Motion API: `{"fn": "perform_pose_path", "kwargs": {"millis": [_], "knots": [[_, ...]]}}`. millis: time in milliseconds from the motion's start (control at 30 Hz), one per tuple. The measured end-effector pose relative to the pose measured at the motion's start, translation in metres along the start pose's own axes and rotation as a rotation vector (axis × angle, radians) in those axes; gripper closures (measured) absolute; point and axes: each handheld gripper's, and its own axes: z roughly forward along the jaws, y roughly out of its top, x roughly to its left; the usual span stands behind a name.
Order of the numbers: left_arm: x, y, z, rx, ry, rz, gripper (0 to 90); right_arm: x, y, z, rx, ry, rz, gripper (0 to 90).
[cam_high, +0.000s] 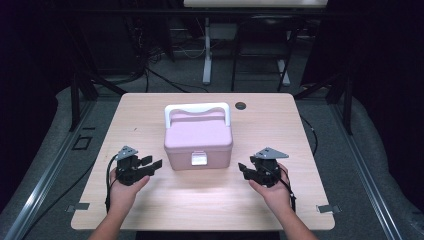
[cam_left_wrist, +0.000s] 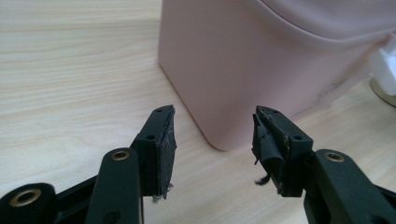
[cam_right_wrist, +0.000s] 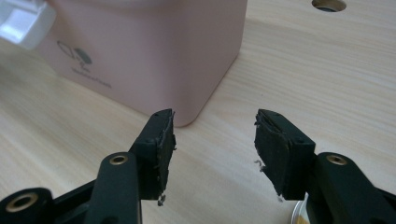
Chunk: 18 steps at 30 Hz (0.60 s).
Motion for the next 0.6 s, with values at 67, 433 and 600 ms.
{"fn": "perform_pose_path", "kwargs": {"millis": [67, 433, 600], "knots": [[0.000, 0.003, 0.001, 0.001, -0.005, 0.009, 48.5, 0.000, 0.003, 0.004, -0.003, -0.003, 0.004, 47.4], [-0.001, 0.016, 0.018, -0.008, 0.012, 0.010, 53.5, -0.003, 0.016, 0.025, -0.003, -0.033, 0.025, 54.1], [-0.003, 0.017, 0.027, -0.003, 0.030, 0.024, 61.6, -0.003, 0.022, 0.034, -0.021, -0.040, 0.038, 58.2]]}}
